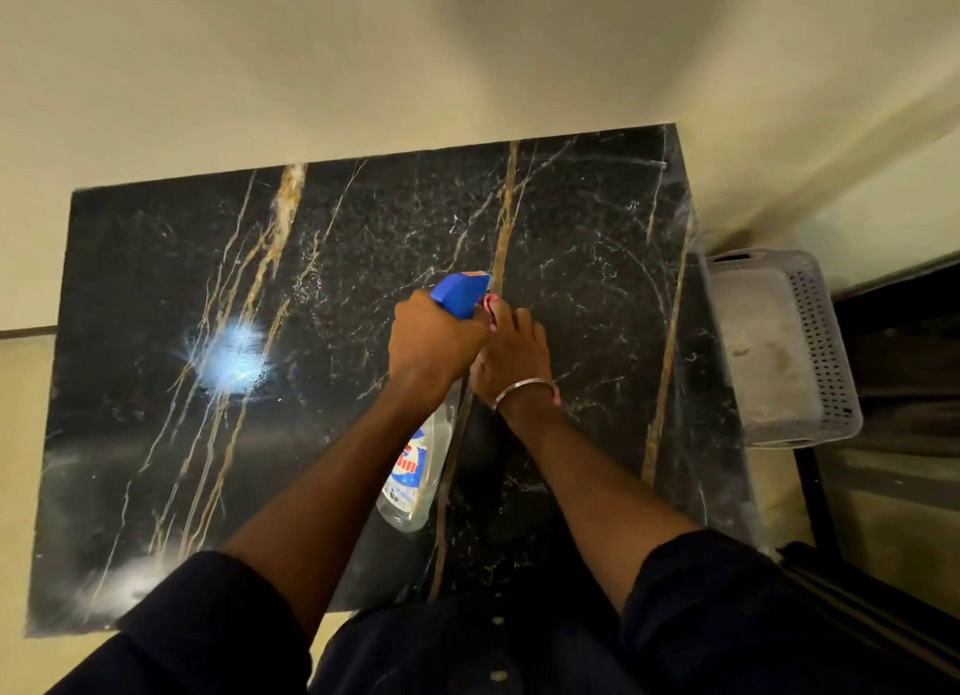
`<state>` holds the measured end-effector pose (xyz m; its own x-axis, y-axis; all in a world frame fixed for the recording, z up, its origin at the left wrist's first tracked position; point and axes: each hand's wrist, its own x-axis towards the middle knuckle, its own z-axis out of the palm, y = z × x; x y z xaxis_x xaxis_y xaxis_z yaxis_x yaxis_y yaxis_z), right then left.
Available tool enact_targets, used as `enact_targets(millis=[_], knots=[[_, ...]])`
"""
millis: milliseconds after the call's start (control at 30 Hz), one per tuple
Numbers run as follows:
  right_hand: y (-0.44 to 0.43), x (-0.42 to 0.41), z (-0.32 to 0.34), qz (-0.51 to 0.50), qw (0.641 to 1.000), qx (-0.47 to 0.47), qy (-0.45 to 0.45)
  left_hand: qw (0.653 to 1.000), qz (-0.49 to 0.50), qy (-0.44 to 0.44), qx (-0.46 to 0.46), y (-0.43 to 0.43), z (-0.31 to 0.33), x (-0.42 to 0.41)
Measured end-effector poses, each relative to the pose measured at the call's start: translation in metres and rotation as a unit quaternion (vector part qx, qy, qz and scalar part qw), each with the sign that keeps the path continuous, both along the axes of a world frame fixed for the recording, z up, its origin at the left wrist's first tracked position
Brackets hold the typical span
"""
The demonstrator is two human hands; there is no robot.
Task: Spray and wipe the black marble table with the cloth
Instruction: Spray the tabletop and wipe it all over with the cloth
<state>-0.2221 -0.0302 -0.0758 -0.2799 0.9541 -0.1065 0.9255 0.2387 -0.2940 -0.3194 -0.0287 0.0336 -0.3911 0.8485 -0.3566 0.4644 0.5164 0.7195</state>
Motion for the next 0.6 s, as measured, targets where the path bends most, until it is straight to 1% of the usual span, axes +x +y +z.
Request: enact_targets(millis=[67,133,267,333,433,500,600], knots=[[0.016,0.031,0.003,-0.013,0.999,0.019,-0.024,1.000,0.003,-0.001,-0.008,0.006,0.001,0.002],[0.038,0.068,0.004,-0.075,0.995,0.017,-0.056,1.000,-0.010,-0.004,-0.018,0.010,0.001,0.005],[0.074,0.126,0.004,-0.187,0.980,0.030,-0.058,1.000,-0.016,-0.018,-0.020,0.018,0.000,0.014],[0.077,0.127,0.001,-0.221,0.973,0.029,-0.063,1.000,-0.011,-0.023,-0.018,0.021,0.001,0.016],[0.074,0.099,0.003,-0.278,0.959,0.010,-0.061,0.999,-0.009,-0.031,-0.017,0.025,0.001,0.015],[0.072,0.070,0.006,-0.255,0.966,0.000,-0.051,1.000,-0.003,-0.026,-0.016,0.026,0.002,0.013],[0.068,0.016,0.010,-0.160,0.987,0.010,-0.030,1.000,0.013,-0.011,-0.007,0.029,0.000,0.008]])
